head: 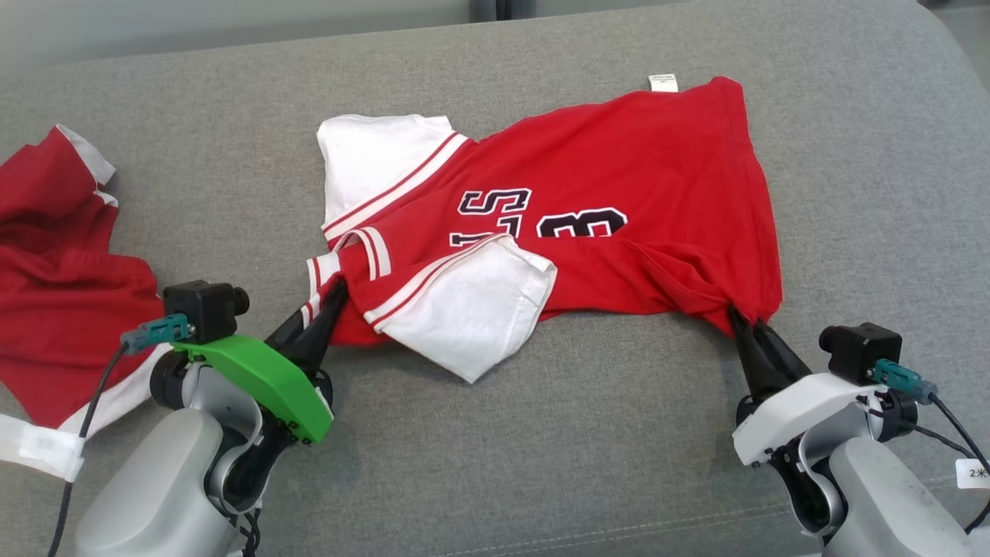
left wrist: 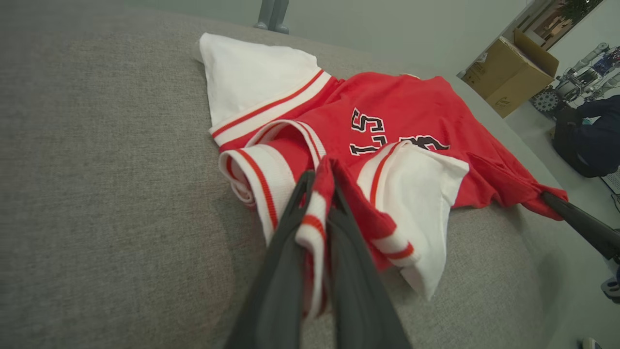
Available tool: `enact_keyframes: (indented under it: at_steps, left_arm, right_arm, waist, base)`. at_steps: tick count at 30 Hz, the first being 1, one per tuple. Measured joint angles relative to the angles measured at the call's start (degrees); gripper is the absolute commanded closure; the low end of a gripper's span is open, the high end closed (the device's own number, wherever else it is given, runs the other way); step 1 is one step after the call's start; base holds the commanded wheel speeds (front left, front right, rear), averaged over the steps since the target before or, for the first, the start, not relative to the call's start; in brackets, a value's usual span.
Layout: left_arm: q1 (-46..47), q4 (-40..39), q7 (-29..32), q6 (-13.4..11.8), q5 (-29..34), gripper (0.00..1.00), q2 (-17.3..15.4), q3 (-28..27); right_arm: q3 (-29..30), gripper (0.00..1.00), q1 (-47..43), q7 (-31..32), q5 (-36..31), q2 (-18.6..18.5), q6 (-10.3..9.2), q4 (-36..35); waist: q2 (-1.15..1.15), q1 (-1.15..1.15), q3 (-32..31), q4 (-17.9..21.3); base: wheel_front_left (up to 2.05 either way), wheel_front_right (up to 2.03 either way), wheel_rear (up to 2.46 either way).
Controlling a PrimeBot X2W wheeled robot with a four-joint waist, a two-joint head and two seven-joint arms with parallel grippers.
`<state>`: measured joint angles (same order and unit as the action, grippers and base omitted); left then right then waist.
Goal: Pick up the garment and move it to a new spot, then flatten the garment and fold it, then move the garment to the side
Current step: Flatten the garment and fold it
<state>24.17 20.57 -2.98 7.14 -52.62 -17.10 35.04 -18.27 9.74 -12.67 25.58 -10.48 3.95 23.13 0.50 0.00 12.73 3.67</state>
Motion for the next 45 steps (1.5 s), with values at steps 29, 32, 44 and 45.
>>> enact_keyframes:
  at_steps: [29,32,44,45]
  left_arm:
    - [-6.8,-8.2,-8.1,0.0,-1.1,0.00,-0.5,3.1]
    - [-8.8,-9.7,-7.1,0.0,-2.1,0.00,0.5,4.8]
    - [-12.7,-10.0,-0.1,-0.2,-8.9,0.00,4.2,8.1]
    - [-12.7,-10.0,0.0,-0.5,-9.0,0.00,4.2,8.2]
  right_arm:
    - [8.6,0.00,-11.3,-1.7,8.0,0.8,1.56,-11.3]
    - [8.1,0.00,-12.8,-1.7,9.1,1.3,1.77,-12.6]
    - [6.5,0.00,-16.7,-1.0,12.4,1.3,2.46,-12.1]
    - [6.4,0.00,-16.7,-0.9,12.6,1.4,2.57,-12.1]
  waist:
    - [0.00,0.00,-3.7,-2.5]
    - [0.00,0.00,-3.4,-2.3]
    - [0.00,0.00,-1.2,-1.3]
    - [0.00,0.00,-1.0,-1.3]
  base:
    - [0.00,0.00,0.00]
    - [0.00,0.00,0.00]
    - [0.00,0.00,0.00]
    - [0.00,0.00,0.00]
